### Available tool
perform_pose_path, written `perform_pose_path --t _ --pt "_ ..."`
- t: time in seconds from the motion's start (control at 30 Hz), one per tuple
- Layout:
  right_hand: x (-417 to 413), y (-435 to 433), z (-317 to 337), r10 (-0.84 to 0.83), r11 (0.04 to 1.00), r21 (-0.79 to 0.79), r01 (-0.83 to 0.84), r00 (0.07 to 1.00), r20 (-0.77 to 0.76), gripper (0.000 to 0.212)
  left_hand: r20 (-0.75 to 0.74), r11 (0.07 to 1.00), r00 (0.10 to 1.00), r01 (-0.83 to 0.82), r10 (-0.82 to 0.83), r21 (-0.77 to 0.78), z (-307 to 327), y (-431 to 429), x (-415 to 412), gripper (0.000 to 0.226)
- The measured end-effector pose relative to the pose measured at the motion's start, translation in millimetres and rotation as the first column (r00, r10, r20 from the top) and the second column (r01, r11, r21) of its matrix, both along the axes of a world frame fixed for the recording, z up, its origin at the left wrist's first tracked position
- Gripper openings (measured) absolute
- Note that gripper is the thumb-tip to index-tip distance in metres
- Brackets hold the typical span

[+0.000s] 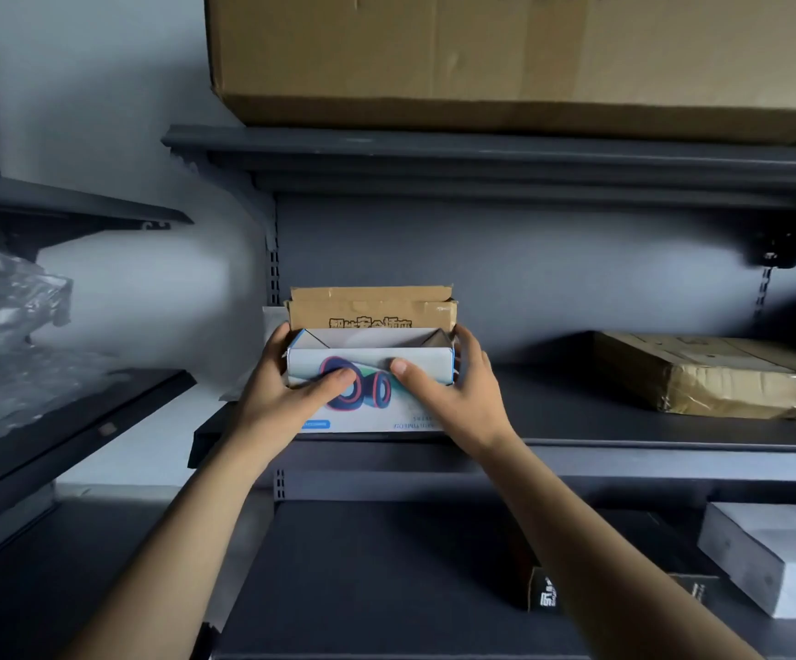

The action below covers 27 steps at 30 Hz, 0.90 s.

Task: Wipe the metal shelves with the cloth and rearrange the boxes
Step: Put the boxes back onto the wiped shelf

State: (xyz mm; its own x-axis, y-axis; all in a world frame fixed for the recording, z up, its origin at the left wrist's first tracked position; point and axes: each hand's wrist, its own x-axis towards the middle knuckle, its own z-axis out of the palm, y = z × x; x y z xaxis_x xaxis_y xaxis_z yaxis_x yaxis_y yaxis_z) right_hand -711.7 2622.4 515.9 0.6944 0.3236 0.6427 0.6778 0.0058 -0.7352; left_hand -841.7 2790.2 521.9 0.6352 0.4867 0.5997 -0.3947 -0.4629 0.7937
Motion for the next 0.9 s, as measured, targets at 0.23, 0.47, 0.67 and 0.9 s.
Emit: perform_pose_path --t 0.23,0.47,0.67,0.9 --pt "-41 -60 0 0.008 1.0 0.01 -0.008 1.0 -0.006 0.07 0.036 0.999 0.999 0.024 -0.023 -0.041 -5 -59 -32 0.055" --pt "-79 -122 -9 0.012 0.999 0.048 -0.01 0.999 -0.035 0.065 0.048 0.996 0.999 0.024 -0.02 -0.088 -6 -125 -70 0.056" --pt "-110 -164 -31 0.064 0.996 0.069 -0.059 0.995 -0.078 0.065 0.035 0.994 0.999 0.044 -0.04 -0.095 -19 -168 -104 0.051" --pt "-133 -191 -71 -0.012 0.999 -0.032 0.009 0.995 -0.1 0.06 -0.061 0.989 0.998 0.024 -0.034 -0.146 -57 -192 -126 0.046"
